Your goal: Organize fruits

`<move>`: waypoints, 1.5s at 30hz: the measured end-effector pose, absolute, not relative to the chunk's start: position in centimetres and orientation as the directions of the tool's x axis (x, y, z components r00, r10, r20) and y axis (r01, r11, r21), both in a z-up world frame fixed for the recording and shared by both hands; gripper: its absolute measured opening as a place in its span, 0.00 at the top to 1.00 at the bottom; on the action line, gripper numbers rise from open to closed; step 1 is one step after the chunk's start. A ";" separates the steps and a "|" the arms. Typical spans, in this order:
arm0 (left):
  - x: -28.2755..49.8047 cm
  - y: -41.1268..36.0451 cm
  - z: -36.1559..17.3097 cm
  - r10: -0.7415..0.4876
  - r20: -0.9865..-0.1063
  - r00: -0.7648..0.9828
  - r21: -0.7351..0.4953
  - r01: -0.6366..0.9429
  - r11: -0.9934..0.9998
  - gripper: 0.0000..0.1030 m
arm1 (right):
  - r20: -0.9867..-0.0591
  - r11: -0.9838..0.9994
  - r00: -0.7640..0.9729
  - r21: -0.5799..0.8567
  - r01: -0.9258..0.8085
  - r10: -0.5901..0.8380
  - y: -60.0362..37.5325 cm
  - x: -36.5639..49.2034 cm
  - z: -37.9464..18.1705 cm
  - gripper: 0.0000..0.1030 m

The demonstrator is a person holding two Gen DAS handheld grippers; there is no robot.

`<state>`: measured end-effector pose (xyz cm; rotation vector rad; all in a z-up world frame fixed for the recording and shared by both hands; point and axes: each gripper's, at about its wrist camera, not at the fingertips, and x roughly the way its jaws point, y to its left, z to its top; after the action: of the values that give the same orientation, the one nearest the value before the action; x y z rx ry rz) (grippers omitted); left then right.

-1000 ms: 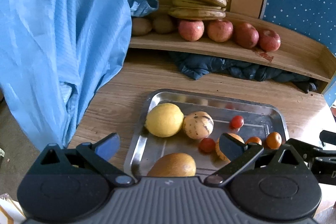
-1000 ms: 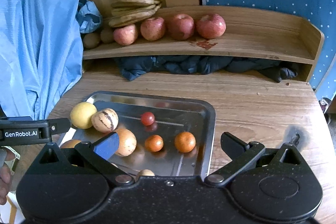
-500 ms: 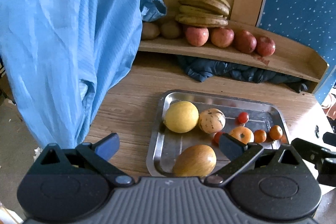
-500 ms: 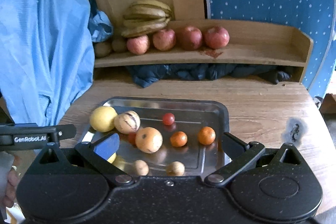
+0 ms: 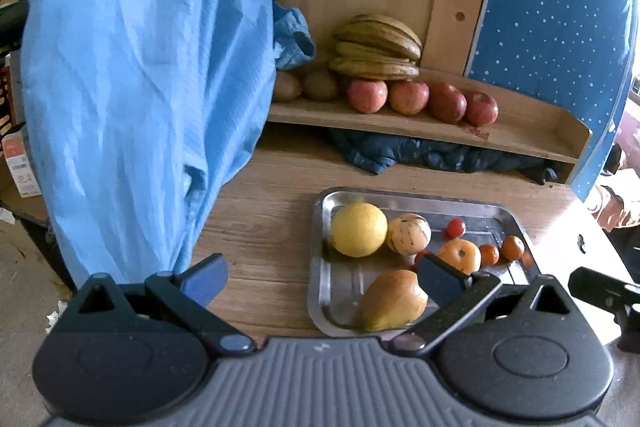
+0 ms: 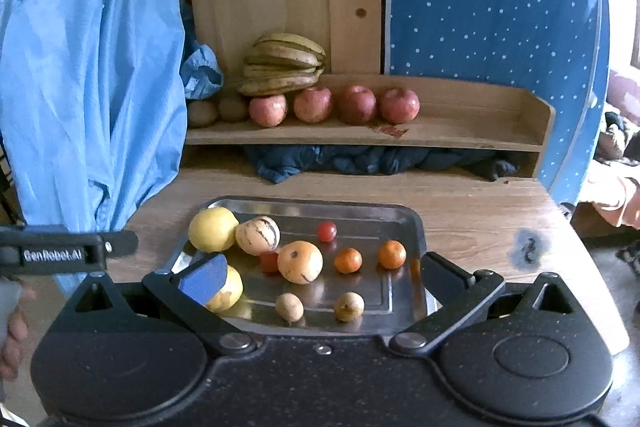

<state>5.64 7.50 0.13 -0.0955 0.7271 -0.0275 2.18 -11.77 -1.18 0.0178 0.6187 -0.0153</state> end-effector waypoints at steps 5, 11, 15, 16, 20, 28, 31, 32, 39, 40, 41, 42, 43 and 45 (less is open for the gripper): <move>4.9 7.8 0.4 -0.040 -0.664 0.746 -0.070 -0.009 0.998 0.00 | -0.586 1.000 0.810 0.001 0.024 -0.018 -11.2 1.7 -1.0 0.01; 3.4 7.3 0.0 -0.037 -0.675 0.737 -0.062 -0.006 0.998 0.00 | -0.589 0.999 0.808 0.022 0.024 -0.006 -11.2 1.5 -1.3 0.01; 2.5 7.1 -0.1 -0.024 -0.681 0.732 -0.067 -0.030 0.997 0.00 | -0.602 0.999 0.798 0.031 0.009 0.012 -11.4 1.0 -1.6 0.01; 2.2 7.1 -0.1 -0.021 -0.681 0.732 -0.069 -0.035 0.997 0.00 | -0.604 0.999 0.797 0.034 0.005 0.017 -11.5 0.8 -1.6 0.01; 1.5 6.9 -0.6 -0.011 -0.695 0.719 -0.070 -0.052 0.996 0.00 | -0.612 0.999 0.790 0.042 -0.015 0.038 -11.6 0.2 -2.1 0.01; 0.8 6.9 -1.0 -0.005 -0.715 0.699 -0.079 -0.073 0.994 0.00 | -0.638 0.997 0.768 0.073 -0.011 0.055 -12.2 -0.3 -3.0 0.01; 0.5 6.6 -1.2 -0.010 -0.721 0.693 -0.082 -0.071 0.994 0.00 | -0.643 0.997 0.763 0.077 -0.017 0.063 -12.2 -0.3 -3.2 0.01; 0.5 6.5 -1.3 -0.012 -0.722 0.691 -0.083 -0.069 0.994 0.00 | -0.645 0.997 0.761 0.076 -0.018 0.064 -12.3 -0.4 -3.2 0.01; 0.2 5.8 -1.2 -0.023 -0.719 0.694 -0.080 -0.050 0.996 0.00 | -0.657 0.997 0.751 0.076 -0.016 0.062 -12.7 -0.6 -3.3 0.01; 0.2 5.8 -1.2 -0.023 -0.719 0.695 -0.080 -0.050 0.996 0.00 | -0.657 0.997 0.751 0.077 -0.014 0.061 -12.7 -0.6 -3.3 0.01; 0.2 5.8 -1.2 -0.022 -0.719 0.695 -0.080 -0.050 0.996 0.00 | -0.659 0.997 0.750 0.077 -0.012 0.060 -12.7 -0.7 -3.4 0.01; 0.2 5.8 -1.2 -0.023 -0.719 0.695 -0.080 -0.050 0.996 0.00 | -0.660 0.997 0.749 0.078 -0.010 0.059 -12.8 -0.7 -3.4 0.01; 0.2 5.8 -1.2 -0.023 -0.720 0.694 -0.082 -0.051 0.995 0.00 | -0.660 0.997 0.749 0.078 -0.008 0.058 -12.9 -0.7 -3.4 0.01; 0.2 5.8 -1.2 -0.023 -0.721 0.693 -0.082 -0.052 0.995 0.00 | -0.660 0.997 0.750 0.078 -0.008 0.057 -12.9 -0.7 -3.4 0.01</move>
<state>0.21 5.84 -1.23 -0.0989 0.8056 0.0162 -0.74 -12.92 -3.39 0.0719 0.7228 0.0354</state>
